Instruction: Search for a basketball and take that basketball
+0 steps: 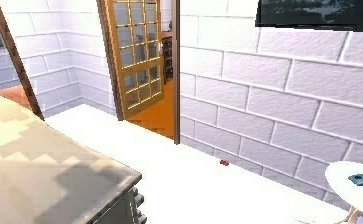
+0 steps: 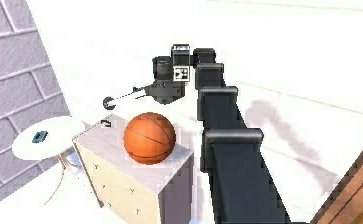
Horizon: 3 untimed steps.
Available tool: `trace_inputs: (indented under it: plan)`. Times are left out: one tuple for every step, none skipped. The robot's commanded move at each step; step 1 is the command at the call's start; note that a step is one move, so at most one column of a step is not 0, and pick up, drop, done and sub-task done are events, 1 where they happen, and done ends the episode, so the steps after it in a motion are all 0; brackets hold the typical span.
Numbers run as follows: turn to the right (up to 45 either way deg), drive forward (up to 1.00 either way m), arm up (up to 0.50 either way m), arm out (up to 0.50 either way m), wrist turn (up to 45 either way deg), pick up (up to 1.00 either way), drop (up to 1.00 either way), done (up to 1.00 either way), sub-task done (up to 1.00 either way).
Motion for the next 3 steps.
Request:
trace_inputs:
  plan:
    - [0.0, 0.0, 0.0, 0.0, 15.0, 0.0, 0.0, 0.0, 0.0]
    - [0.0, 0.0, -0.28, 0.0, 0.0, 0.0, 0.0, 0.0, 0.0]
    - [0.0, 0.0, 0.0, 0.0, 0.0, 1.0, 0.0, 0.0, 0.0]
